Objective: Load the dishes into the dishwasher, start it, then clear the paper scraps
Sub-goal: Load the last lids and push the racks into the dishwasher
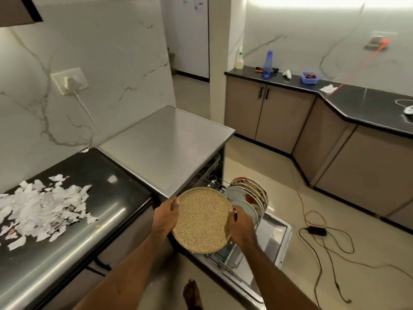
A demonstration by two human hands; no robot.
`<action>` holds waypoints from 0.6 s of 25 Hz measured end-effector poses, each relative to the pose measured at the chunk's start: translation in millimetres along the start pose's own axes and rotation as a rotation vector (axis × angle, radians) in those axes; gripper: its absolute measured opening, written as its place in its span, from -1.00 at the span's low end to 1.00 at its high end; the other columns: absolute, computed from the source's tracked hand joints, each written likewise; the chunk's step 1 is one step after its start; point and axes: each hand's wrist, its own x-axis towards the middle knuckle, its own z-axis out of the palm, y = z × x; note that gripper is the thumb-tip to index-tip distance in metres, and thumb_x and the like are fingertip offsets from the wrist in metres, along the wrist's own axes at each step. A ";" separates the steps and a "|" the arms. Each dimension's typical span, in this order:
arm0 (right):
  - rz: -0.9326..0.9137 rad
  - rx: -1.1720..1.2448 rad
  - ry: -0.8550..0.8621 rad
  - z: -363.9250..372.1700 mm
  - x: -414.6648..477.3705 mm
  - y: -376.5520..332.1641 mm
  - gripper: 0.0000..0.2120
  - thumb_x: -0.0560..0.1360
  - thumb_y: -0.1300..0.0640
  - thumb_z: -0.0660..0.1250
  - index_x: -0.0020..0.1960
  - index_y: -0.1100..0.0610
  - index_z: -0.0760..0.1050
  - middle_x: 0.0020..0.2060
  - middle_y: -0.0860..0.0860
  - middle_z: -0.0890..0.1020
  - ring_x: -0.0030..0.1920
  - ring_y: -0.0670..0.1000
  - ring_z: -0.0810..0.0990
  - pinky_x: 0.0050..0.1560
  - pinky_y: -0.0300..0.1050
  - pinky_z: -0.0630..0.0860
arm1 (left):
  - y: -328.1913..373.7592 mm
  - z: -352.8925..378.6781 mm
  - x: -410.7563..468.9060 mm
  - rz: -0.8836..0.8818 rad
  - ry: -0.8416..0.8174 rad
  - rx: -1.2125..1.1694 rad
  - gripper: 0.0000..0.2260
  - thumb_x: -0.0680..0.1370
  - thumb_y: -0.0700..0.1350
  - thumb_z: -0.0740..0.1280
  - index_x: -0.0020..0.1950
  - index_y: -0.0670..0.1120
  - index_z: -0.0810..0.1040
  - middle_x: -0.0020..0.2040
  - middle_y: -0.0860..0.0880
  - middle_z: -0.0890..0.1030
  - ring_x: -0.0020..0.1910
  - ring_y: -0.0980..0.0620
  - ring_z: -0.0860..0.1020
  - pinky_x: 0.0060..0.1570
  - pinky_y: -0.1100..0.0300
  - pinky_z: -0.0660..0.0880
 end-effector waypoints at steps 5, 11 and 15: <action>0.180 -0.050 0.017 -15.1 46.0 42.0 -0.79 0.72 0.02 0.17 0.23 0.06 0.52 -0.04 -0.06 0.62 -0.03 0.00 0.63 0.03 0.02 0.63 | 23.3 50.2 57.3 0.093 -0.169 0.071 -0.77 0.68 0.06 0.28 0.26 0.05 0.64 0.09 0.07 0.69 0.03 0.10 0.61 0.06 0.22 0.46; 0.393 -0.019 0.090 -5.1 117.2 74.1 -0.86 0.70 0.01 0.20 0.07 0.00 0.51 -0.11 -0.03 0.64 -0.13 -0.02 0.64 -0.04 0.08 0.68 | 52.9 100.5 145.1 0.151 -0.407 0.178 -0.76 0.59 0.11 0.43 0.16 0.02 0.58 -0.02 0.05 0.64 -0.01 0.03 0.62 -0.01 0.17 0.49; 0.489 0.002 0.129 3.6 138.9 88.4 -0.93 0.67 0.13 0.23 0.08 0.06 0.50 -0.09 -0.02 0.63 -0.13 -0.06 0.58 -0.22 -0.17 0.50 | 59.9 131.3 196.2 0.273 -0.600 0.422 -0.75 0.55 0.11 0.33 0.08 -0.01 0.66 -0.07 0.03 0.68 -0.03 0.00 0.65 0.05 0.10 0.58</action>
